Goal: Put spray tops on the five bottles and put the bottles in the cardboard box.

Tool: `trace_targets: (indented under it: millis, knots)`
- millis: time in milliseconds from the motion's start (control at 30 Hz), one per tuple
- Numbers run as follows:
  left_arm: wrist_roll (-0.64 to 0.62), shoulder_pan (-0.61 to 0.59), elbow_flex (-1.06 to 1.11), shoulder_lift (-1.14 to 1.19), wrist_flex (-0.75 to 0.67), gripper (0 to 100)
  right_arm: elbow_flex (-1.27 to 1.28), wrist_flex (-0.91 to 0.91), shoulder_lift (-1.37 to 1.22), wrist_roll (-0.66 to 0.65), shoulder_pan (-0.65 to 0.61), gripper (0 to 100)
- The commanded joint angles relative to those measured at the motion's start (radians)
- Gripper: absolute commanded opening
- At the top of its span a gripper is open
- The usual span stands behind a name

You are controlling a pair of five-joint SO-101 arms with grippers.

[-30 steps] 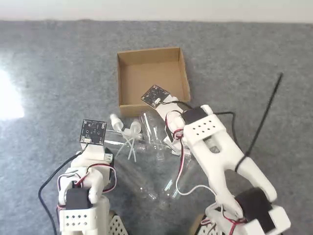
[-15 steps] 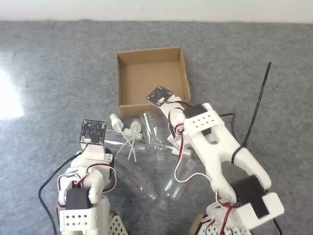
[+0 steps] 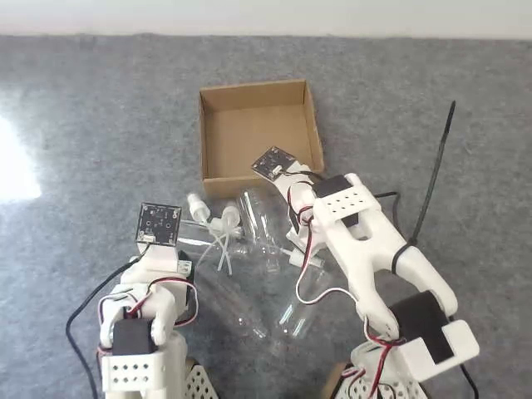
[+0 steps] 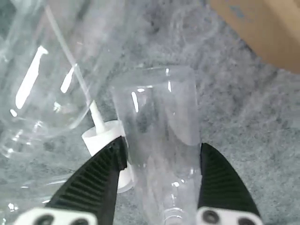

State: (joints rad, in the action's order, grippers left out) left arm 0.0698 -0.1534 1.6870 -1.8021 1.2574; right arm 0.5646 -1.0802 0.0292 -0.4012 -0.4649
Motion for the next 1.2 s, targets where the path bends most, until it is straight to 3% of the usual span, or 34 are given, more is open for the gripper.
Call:
trace_targets:
  millis: [0,700,1167]
  knots:
    - [-0.009,0.002,-0.002,-0.018,0.005,7,-0.052,0.008,0.005,-0.005,0.008,13.7]
    - [-0.009,0.002,-0.002,-0.018,0.005,7,-0.051,-0.061,0.058,0.002,0.134,13.7]
    - [-0.009,0.002,-0.002,-0.018,0.005,7,-0.055,-0.074,0.142,0.183,0.269,13.7]
